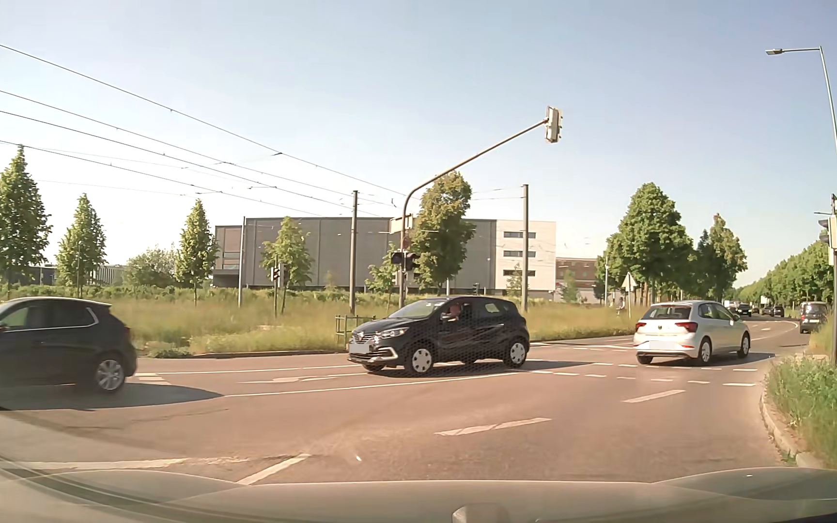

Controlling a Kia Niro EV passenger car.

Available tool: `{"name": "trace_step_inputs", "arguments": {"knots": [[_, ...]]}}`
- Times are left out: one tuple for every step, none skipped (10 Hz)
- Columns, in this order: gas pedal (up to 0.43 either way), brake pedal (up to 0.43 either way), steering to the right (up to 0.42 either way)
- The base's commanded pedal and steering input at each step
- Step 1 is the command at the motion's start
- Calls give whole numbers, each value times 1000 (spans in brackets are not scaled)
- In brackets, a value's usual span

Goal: Follow the waypoints while adhering to traffic rules and regulations

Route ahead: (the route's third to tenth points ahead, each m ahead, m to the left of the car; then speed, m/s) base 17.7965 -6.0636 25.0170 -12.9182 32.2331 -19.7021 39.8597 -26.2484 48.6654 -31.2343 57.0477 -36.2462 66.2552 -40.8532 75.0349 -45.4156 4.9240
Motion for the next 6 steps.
{"name": "trace_step_inputs", "arguments": {"knots": [[240, 0, 218], [240, 0, 222], [240, 0, 222], [240, 0, 222], [228, 0, 222], [228, 0, 225]]}}
